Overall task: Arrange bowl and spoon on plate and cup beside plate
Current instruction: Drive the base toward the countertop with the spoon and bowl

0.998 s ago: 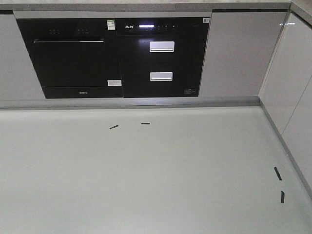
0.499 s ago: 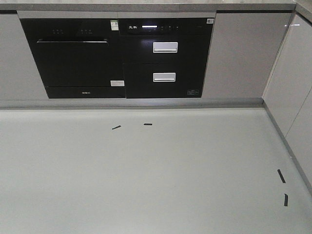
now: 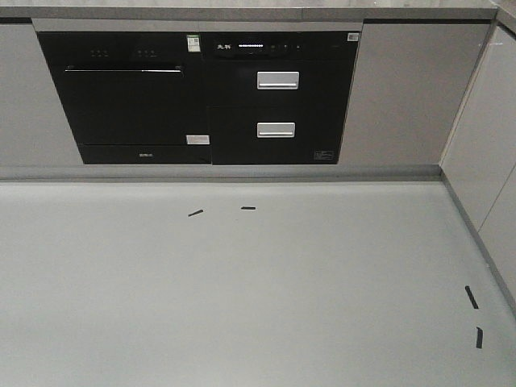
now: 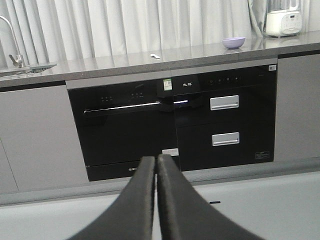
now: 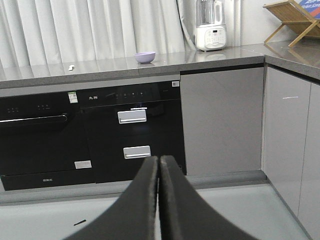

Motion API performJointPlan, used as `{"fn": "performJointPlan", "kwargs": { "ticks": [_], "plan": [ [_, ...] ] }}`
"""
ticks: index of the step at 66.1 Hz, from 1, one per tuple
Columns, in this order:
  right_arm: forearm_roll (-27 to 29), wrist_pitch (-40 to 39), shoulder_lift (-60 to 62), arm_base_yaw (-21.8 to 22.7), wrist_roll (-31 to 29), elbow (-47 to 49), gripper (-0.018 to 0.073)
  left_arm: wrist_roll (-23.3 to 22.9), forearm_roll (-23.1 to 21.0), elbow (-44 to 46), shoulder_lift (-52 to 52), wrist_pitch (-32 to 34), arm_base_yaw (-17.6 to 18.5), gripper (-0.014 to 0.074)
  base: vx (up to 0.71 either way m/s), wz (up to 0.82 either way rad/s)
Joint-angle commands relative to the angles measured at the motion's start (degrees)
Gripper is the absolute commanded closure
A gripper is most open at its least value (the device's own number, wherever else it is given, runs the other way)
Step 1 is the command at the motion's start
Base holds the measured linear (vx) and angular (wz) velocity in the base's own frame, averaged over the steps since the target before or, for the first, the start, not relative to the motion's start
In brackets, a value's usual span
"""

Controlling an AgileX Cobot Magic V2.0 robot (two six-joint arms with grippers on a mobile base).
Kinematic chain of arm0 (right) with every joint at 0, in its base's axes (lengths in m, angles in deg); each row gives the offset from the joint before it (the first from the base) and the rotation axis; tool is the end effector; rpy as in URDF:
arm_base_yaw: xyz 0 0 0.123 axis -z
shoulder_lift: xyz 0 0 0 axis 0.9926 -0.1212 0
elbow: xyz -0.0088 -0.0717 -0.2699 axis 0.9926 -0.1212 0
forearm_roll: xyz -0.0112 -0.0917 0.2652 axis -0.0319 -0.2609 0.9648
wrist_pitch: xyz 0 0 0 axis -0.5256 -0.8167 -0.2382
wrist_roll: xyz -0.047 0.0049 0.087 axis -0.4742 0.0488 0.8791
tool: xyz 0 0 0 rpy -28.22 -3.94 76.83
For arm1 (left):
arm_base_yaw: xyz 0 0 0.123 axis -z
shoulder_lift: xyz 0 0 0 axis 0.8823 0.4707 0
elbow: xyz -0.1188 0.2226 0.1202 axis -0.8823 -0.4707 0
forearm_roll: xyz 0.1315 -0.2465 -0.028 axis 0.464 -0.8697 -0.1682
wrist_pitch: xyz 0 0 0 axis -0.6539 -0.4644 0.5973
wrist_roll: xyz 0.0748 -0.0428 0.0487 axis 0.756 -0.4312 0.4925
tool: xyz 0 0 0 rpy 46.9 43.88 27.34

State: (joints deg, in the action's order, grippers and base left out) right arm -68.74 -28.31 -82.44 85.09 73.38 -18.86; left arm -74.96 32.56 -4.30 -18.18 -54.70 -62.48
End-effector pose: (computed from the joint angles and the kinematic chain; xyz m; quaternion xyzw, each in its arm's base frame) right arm 0.1000 -0.0039 0.1986 0.0221 0.7035 -0.0058 0.7103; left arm 0.0997 0.0002 0.1973 0.0043 0.7102 0.0064 0.7040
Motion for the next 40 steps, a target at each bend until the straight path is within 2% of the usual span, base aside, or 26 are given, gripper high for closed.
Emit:
{"fn": "performJointPlan", "kwargs": {
  "ticks": [1,40],
  "plan": [
    [-0.19,-4.36,0.78,0.21,0.07,-0.91,0.0564,-0.51,-0.49,-1.72,-0.85,3.94,0.00,0.0602,0.05,0.06],
    [-0.19,-4.42,0.78,0.21,0.07,-0.91,0.0564,-0.51,-0.49,-1.72,-0.85,3.94,0.00,0.0602,0.07,0.01]
  ]
}}
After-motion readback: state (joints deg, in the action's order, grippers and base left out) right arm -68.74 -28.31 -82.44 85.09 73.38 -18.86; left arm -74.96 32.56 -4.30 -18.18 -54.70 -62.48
